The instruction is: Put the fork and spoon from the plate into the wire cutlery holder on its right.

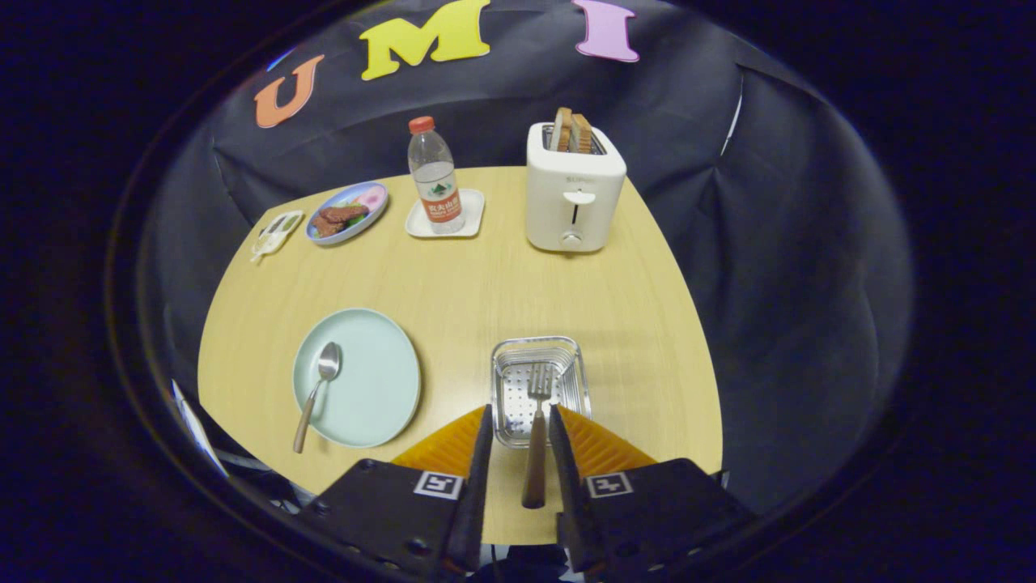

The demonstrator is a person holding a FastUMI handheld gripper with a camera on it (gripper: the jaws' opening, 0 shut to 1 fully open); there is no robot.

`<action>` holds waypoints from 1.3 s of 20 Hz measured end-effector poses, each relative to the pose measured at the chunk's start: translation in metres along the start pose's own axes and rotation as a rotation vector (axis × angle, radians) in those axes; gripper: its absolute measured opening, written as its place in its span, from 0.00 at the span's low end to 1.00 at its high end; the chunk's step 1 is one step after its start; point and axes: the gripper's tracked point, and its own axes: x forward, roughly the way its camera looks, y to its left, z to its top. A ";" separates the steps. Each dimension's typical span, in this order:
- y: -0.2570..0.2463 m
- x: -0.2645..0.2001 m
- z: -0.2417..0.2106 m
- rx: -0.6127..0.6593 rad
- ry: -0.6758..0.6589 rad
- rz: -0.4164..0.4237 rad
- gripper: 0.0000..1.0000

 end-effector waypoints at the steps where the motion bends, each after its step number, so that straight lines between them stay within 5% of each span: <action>1: 0.003 0.001 0.003 0.004 -0.013 -0.016 0.54; 4: 0.019 0.001 0.008 0.016 -0.044 -0.028 0.92; 5: 0.029 0.002 0.010 0.015 -0.055 -0.012 0.94; 20: 0.210 0.026 -0.037 0.005 0.021 0.156 0.91; 26: 0.246 0.047 -0.060 0.036 0.032 0.140 0.89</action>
